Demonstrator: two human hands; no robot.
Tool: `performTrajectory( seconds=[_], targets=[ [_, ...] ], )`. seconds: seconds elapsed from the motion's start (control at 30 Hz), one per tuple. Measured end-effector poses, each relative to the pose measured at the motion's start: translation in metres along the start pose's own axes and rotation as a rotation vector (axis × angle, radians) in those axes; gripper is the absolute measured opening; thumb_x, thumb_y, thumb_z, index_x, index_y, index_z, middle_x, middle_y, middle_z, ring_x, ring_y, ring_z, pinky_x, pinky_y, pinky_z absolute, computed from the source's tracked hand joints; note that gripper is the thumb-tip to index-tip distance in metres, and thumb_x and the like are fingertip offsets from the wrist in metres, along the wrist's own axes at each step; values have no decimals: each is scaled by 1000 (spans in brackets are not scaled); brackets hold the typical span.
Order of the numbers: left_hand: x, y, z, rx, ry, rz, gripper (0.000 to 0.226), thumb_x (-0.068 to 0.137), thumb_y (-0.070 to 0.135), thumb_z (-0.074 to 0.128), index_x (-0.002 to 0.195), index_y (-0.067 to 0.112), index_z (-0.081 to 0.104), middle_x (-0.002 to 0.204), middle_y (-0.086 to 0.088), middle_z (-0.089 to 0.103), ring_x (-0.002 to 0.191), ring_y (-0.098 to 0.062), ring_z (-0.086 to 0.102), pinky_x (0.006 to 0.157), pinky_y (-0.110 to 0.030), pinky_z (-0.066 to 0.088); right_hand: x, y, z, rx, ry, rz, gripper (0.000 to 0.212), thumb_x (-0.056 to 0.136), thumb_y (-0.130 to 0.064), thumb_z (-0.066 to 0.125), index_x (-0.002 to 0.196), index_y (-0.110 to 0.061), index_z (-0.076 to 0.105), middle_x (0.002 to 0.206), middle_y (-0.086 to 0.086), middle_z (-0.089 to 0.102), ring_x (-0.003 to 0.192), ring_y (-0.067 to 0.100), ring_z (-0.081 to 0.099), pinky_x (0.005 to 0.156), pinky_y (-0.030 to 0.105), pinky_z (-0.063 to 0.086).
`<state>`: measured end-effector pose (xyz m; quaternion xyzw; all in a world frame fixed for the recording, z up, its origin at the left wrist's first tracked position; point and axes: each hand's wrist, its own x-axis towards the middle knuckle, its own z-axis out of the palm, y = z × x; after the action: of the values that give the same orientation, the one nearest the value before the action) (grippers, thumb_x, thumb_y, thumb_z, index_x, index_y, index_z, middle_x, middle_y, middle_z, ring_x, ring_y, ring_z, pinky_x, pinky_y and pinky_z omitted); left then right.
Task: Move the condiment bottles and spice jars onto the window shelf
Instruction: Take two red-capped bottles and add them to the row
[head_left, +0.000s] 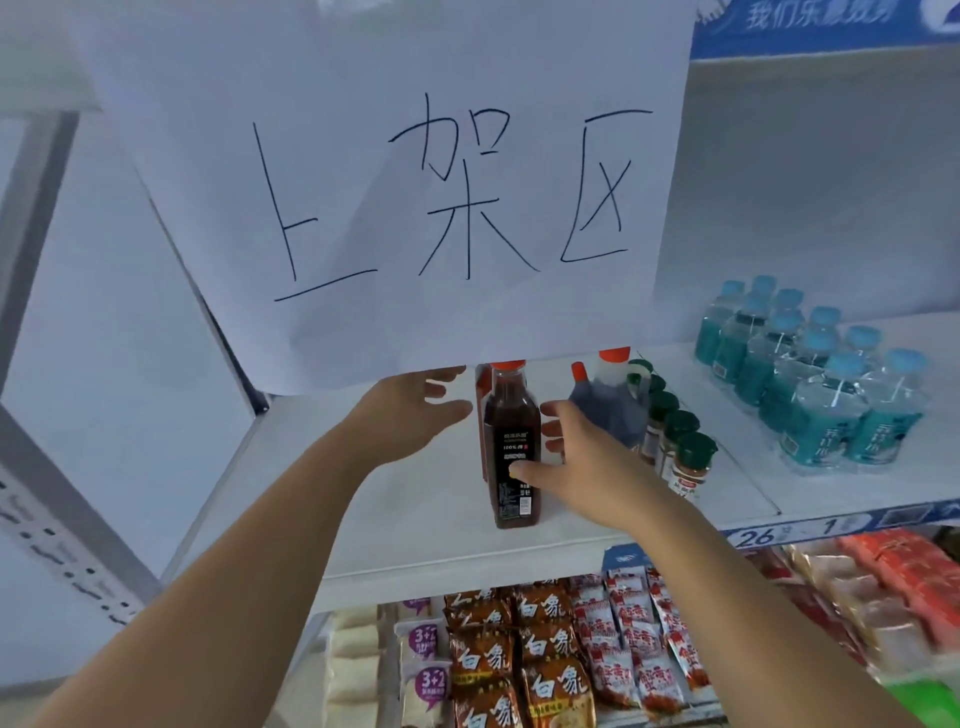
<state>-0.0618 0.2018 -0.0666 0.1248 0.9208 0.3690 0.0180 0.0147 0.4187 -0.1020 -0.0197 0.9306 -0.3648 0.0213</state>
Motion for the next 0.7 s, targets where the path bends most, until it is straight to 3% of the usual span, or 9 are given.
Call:
performTrajectory(
  seconds=[0.17,0.2,0.27,0.33,0.43,0.5,0.57,0.63,0.7],
  targets=[
    [36,-16,13,-191,-98,-104,67,71,46,86,132,32,64,128,3,69,116,-20,67,82,-28,49,5,9,14,21,5,12,64,93,-46,68,144,-23,36,146,-4,57,126,18,63,71,16,49],
    [39,-17,15,-200,-115,-73,67,67,46,88,129,32,66,127,5,70,116,-18,66,82,-29,51,5,10,16,29,9,12,62,94,-46,68,143,-23,38,145,-5,58,125,18,63,71,16,50],
    [47,-19,20,-209,-154,-2,62,64,44,89,122,34,70,126,12,70,117,-16,67,89,-37,57,4,13,17,86,34,22,61,94,-43,69,143,-23,39,147,-6,57,132,18,58,90,28,54],
    [51,-20,23,-160,-175,60,48,75,33,88,120,35,70,127,16,69,117,-13,67,99,-41,56,5,12,18,133,41,27,60,95,-39,69,144,-24,39,149,-6,55,136,19,55,103,38,50],
    [57,-23,25,-108,-207,133,40,89,16,78,125,31,67,122,14,71,114,-9,69,102,-42,55,6,9,23,166,51,32,54,97,-34,68,143,-25,40,146,-4,58,134,20,57,103,37,50],
    [58,-21,28,-79,-213,191,41,91,14,75,128,29,64,122,11,71,112,-7,69,99,-37,56,6,9,27,189,81,35,51,96,-32,69,140,-26,42,142,-5,60,131,20,59,102,37,50],
    [56,-19,30,-76,-197,232,40,92,14,75,125,31,62,119,14,71,106,3,69,90,-20,52,6,9,28,200,102,39,49,96,-31,70,137,-26,44,139,-5,62,129,20,60,103,38,50],
    [52,-19,27,-57,-174,244,41,93,13,74,114,45,58,108,28,70,96,17,65,78,-4,47,5,8,28,199,107,44,47,95,-30,70,135,-26,44,138,-6,62,128,19,61,103,38,50],
    [48,-24,21,-20,-167,256,47,94,13,72,106,54,52,102,40,67,95,20,64,78,-3,45,4,7,28,191,103,42,47,95,-30,71,134,-27,44,137,-6,62,128,19,61,102,38,50]
  ],
)
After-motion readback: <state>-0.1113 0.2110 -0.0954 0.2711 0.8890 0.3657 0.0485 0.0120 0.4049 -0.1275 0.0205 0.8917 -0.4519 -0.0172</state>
